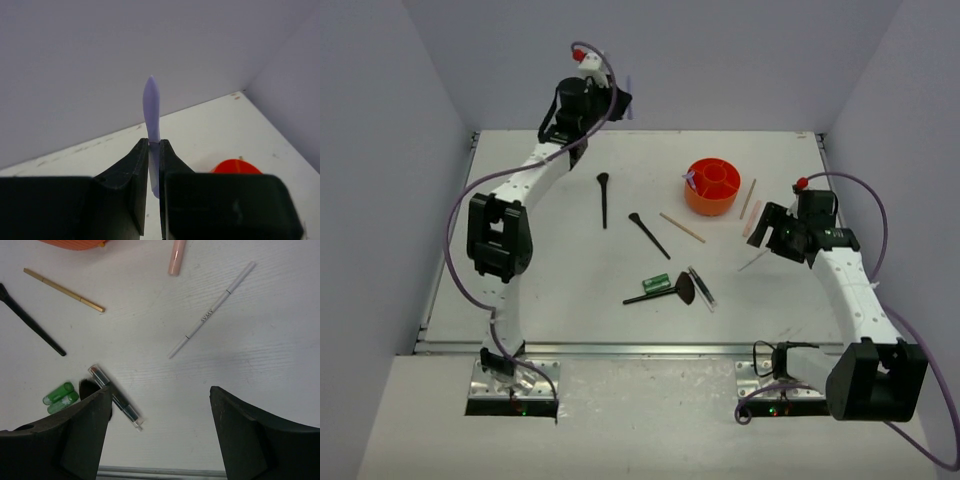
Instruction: Organize the makeup
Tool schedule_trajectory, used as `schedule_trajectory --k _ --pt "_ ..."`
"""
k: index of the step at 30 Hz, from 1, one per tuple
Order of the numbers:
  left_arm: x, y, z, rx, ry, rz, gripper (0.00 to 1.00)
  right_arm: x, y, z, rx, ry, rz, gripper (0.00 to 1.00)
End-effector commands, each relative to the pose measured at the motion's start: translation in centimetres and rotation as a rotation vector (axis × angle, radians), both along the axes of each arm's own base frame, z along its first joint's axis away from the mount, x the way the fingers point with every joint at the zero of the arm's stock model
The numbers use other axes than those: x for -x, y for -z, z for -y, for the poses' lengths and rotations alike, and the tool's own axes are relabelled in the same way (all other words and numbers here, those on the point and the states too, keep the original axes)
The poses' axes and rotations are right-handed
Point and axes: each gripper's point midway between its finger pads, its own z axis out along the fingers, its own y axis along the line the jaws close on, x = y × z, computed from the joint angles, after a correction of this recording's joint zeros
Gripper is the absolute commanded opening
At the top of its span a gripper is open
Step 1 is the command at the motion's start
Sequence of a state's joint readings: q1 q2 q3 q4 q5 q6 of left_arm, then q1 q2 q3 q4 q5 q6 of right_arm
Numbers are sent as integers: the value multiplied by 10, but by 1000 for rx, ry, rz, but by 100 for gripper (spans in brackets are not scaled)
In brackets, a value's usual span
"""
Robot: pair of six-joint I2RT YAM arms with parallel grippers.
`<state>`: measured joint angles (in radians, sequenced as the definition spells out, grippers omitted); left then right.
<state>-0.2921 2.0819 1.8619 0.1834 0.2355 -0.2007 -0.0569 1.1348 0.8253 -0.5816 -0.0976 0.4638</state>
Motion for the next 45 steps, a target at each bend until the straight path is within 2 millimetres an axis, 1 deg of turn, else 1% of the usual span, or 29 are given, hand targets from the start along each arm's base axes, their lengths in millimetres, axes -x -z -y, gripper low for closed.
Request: schedule_trajectory --k 1,2,3,6,8,9,10,11,14,19,20,21,23,25,27,32,35,41,45 --pt "70 -70 124 76 366 541 0 -13 -17 -1 -13 3 65 78" --pt "71 -66 139 103 393 545 0 -12 -19 0 -12 7 72 78" --pt "73 -62 150 124 423 549 0 -11 -19 0 -11 11 74 78" --pt "85 -51 169 170 477 586 0 -7 -20 0 -16 20 82 78" --pt "94 -34 180 161 511 595 0 -4 -21 0 -18 26 94 77" --pt "102 -32 185 164 529 611 0 -3 -21 0 -17 30 96 77" --pt "107 -24 189 162 539 614 0 -3 -21 1 -14 34 96 77" --pt "108 -12 191 151 544 604 0 -2 -20 2 -11 36 95 77" --pt "105 -1 188 152 519 608 0 1 -17 3 -3 34 89 77" --pt "122 24 187 104 576 645 0 3 -9 1 -14 28 63 77" --pt "123 30 187 91 581 649 0 3 -8 -1 -20 27 58 77" --pt "123 31 188 88 587 650 0 4 -6 -1 -22 28 54 77" --pt "118 54 187 23 565 670 0 6 -1 -4 -39 22 37 77" --pt "103 68 184 -8 502 673 0 6 -2 -5 -43 18 36 77" --pt "94 78 183 -27 477 670 0 5 -6 -5 -36 6 45 78" --pt "90 89 184 -29 472 650 0 2 -12 -4 -28 3 59 78" --pt "89 100 184 -33 468 628 0 2 -9 -7 -47 2 46 78" --pt "88 115 177 -46 453 600 0 0 -7 -7 -55 5 32 78" --pt "91 123 178 -54 471 584 0 0 -2 -8 -66 15 13 78"
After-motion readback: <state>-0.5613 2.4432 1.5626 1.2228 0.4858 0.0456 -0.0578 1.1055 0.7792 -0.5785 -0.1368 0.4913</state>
